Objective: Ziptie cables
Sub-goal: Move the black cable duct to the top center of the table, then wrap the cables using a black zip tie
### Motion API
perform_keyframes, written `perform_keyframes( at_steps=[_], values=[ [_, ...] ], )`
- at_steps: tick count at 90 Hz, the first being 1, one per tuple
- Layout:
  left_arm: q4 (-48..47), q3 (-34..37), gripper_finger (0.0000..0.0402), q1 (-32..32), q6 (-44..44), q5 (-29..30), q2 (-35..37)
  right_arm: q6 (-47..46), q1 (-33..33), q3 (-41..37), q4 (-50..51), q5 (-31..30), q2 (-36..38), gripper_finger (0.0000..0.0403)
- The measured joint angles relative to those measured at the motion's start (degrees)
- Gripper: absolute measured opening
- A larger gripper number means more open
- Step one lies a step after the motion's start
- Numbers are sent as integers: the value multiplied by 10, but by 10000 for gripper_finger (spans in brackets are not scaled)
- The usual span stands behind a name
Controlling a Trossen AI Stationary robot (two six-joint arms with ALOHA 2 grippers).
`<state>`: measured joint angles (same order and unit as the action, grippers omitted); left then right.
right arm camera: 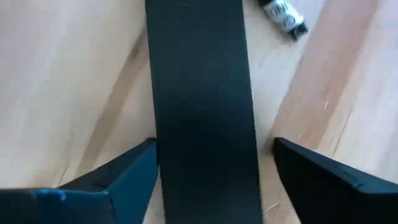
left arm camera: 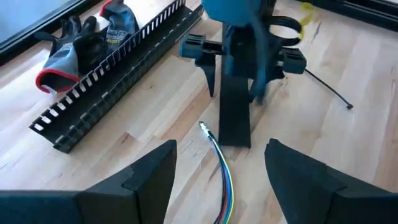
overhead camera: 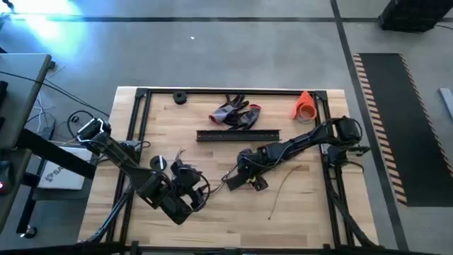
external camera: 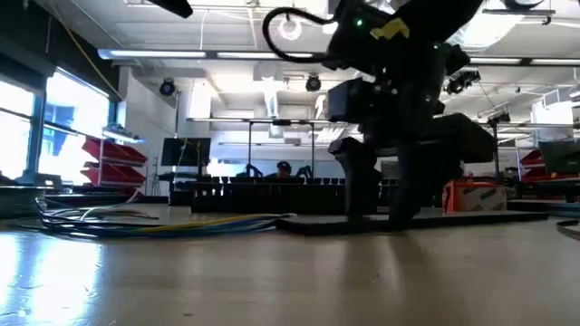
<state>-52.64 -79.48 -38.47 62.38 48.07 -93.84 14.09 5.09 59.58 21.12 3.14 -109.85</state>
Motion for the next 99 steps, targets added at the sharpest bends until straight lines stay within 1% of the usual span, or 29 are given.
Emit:
perform_keyframes(
  at_steps=[11,21,27,36,41,49,53,68,79,86,90,94,99],
  values=[
    [-1,0,225,-1,0,0,0,-13,-36,-2,10,-43,9,243],
    [0,0,225,-2,0,1,0,-11,-68,-3,0,-66,10,227],
    [0,0,225,-2,0,5,0,-5,-90,-4,-27,-68,9,222],
    [0,0,225,-3,0,4,0,-1,-108,-6,-96,-74,8,221],
    [0,0,225,-3,0,5,0,4,-114,-7,-133,-67,6,220],
    [1,0,225,-3,0,2,0,22,-118,-8,-177,-22,4,220],
    [0,0,225,-3,3,-3,0,25,-118,-7,-193,-13,6,220],
    [0,0,225,-6,4,-5,0,-9,-112,-7,-188,-12,36,220],
    [1,16,225,-6,16,-10,0,-74,-100,-6,-212,-17,69,220],
    [6,44,225,-6,37,-44,0,-105,-72,-6,-215,-15,90,220],
    [11,66,225,-6,50,-70,0,-124,-50,-6,-217,1,103,220],
    [17,90,225,-6,62,-93,0,-143,-24,-6,-218,17,119,220],
    [41,123,225,-6,74,-115,0,-164,15,-5,-223,12,138,220]
  ],
)
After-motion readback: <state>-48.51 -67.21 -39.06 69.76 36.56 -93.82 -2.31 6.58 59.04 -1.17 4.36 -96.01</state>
